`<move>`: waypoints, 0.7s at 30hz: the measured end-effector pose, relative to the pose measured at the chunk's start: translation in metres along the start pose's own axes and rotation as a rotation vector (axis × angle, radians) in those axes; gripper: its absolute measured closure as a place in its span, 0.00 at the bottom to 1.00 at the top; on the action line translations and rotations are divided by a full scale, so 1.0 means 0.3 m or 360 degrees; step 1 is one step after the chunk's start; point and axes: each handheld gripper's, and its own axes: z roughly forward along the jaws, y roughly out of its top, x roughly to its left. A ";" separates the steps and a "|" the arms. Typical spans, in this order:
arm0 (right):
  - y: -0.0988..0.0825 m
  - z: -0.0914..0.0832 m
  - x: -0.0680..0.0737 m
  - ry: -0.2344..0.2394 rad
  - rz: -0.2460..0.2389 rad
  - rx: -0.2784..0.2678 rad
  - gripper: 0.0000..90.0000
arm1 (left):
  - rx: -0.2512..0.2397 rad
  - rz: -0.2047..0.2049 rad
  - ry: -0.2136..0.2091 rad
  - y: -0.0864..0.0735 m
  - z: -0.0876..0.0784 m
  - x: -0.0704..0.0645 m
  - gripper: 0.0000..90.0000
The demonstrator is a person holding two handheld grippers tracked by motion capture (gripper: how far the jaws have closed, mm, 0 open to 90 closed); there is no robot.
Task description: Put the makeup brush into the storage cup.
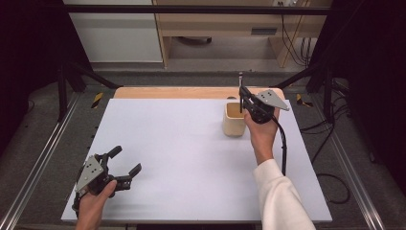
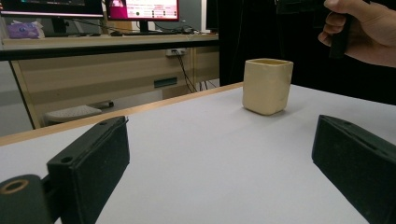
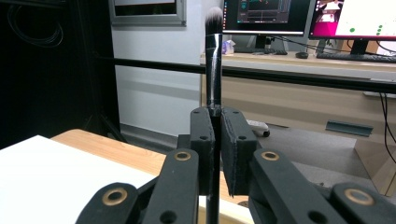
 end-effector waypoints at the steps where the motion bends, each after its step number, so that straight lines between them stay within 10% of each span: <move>1: -0.001 0.001 0.000 -0.0002 0.0001 0.0001 0.93 | 0.0001 0.0000 -0.0001 0.000 0.000 0.000 0.04; 21: -0.030 0.027 -0.005 -0.0005 0.0010 0.0025 0.93 | -0.0002 0.0000 -0.0005 0.001 -0.002 0.000 0.04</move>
